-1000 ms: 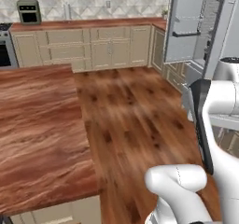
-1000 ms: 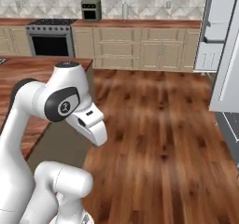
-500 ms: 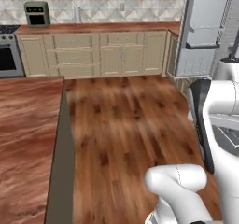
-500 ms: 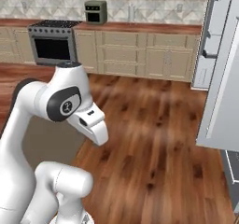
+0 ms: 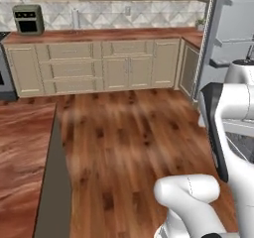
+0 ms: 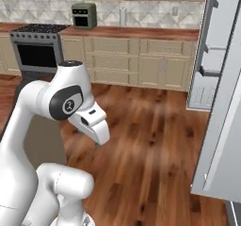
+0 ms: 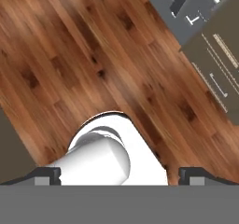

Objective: Take the cheese, chicken drumstick, and potato from the fridge and place them on the plate on the dining counter to create an appetizer plate.

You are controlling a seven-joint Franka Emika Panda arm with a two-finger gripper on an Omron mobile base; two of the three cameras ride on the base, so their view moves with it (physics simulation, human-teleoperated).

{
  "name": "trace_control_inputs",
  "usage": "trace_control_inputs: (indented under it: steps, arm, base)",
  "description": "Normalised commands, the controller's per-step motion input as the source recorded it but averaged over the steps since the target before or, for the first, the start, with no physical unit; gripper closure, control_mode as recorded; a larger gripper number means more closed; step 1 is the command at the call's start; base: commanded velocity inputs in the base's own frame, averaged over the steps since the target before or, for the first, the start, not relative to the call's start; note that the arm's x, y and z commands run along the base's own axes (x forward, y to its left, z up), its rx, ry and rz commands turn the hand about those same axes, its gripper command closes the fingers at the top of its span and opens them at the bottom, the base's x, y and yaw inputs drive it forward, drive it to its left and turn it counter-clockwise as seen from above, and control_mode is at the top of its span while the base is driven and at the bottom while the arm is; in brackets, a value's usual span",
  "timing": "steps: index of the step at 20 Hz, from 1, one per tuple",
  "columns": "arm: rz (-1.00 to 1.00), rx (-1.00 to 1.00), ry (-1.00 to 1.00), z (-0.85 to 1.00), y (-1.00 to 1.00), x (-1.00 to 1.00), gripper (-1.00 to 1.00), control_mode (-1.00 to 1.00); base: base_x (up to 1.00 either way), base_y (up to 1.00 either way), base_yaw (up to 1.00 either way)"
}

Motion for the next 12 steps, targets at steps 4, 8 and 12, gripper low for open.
trace_control_inputs:
  steps: [4,8,12]
  arm:
    - [0.00,0.00,0.00,0.00,0.00,0.00,-1.00,1.00]
    - [0.00,0.00,0.00,0.00,0.00,0.00,-1.00,1.00]
    - [0.00,0.00,0.00,0.00,0.00,0.00,-1.00,1.00]
  base:
    - [1.00,-0.02,-0.33]
    - [1.00,0.00,-0.44]
    - [0.92,0.00,-0.51]
